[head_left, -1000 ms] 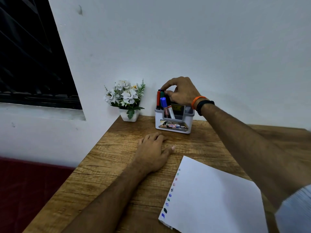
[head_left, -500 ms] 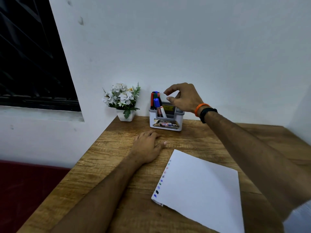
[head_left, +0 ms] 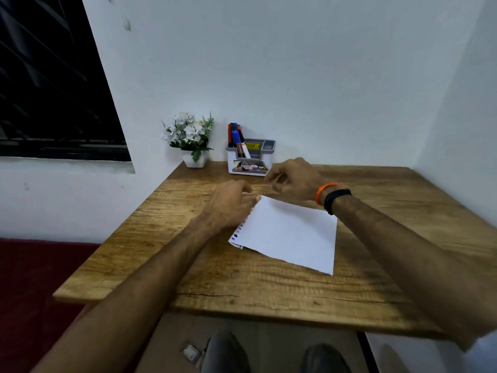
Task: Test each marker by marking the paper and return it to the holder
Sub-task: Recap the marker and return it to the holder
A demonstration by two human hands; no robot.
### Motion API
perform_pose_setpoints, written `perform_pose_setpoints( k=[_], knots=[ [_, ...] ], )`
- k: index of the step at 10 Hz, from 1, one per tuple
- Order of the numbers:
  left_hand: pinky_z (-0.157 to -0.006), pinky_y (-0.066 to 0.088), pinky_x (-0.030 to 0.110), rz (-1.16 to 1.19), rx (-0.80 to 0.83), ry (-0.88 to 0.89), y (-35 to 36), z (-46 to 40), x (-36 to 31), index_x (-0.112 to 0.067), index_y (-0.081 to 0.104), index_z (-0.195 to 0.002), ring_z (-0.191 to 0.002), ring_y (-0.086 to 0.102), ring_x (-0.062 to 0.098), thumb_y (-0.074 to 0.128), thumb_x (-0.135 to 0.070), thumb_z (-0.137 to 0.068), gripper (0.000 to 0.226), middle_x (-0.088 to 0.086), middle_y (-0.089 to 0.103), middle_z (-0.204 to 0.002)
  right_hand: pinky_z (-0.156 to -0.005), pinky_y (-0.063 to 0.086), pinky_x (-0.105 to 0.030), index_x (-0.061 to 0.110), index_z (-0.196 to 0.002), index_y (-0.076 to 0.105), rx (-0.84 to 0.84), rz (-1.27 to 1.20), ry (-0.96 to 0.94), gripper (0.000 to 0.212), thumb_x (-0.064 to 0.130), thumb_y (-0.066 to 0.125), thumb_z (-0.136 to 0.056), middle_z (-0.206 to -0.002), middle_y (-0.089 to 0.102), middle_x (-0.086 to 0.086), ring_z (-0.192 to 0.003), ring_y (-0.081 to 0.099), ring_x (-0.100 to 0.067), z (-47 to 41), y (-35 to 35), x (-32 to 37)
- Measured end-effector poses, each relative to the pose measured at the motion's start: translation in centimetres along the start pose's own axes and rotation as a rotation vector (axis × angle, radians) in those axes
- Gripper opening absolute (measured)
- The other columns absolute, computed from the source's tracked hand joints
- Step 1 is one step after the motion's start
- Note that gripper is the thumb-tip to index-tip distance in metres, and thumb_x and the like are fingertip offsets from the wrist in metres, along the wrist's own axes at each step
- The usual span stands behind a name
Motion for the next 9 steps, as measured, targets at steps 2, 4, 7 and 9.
perform_pose_setpoints(
  k=[2,4,7,9],
  knots=[
    [-0.097,0.043,0.032,-0.143,0.076,0.079,1.6,4.3,-3.4,-0.016,0.064,-0.121,-0.115,0.054,0.020,0.060,-0.051,-0.088,0.048,0.004,0.064,-0.122,-0.092,0.049,-0.033,0.025,-0.119,0.071,0.218,0.129,-0.105,0.027,0.024,0.061,-0.093,-0.122,0.070,0.005,-0.111,0.063,-0.016,3.2,3.2,0.6],
    [-0.087,0.045,0.037,-0.340,0.258,0.086,4.4,3.4,-3.1,-0.012,0.061,-0.113,-0.103,0.055,0.024,0.046,-0.052,-0.095,0.047,0.009,0.062,-0.114,-0.092,0.049,-0.037,0.030,-0.131,0.062,0.221,0.292,-0.061,0.036,0.041,0.047,-0.100,-0.131,0.065,0.002,-0.111,0.062,-0.024,3.8,4.0,-0.5],
    [-0.118,0.024,0.039,-0.253,0.401,0.159,6.4,-3.7,-1.8,-0.027,0.031,-0.150,-0.142,0.031,0.024,0.041,0.002,-0.094,0.063,0.000,0.030,-0.157,-0.070,0.039,-0.033,0.016,-0.111,0.068,0.131,0.608,0.190,0.049,0.049,0.033,-0.102,-0.109,0.068,-0.012,-0.097,0.063,-0.029,3.3,2.7,-3.9],
    [-0.111,0.034,0.038,-0.247,0.376,0.201,6.8,-6.3,-2.5,-0.028,0.035,-0.148,-0.135,0.040,0.025,0.047,-0.004,-0.094,0.060,0.003,0.040,-0.152,-0.075,0.046,-0.036,0.014,-0.111,0.066,0.060,0.544,0.257,0.049,0.055,0.046,-0.095,-0.112,0.067,-0.012,-0.099,0.063,-0.031,1.7,1.2,-5.6]
  ],
)
Point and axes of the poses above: each hand's wrist, its own z-axis away from the middle knuckle, its own y-axis out of the palm, x = y × z, the point moved 9 cm from there along -z, towards the middle knuckle
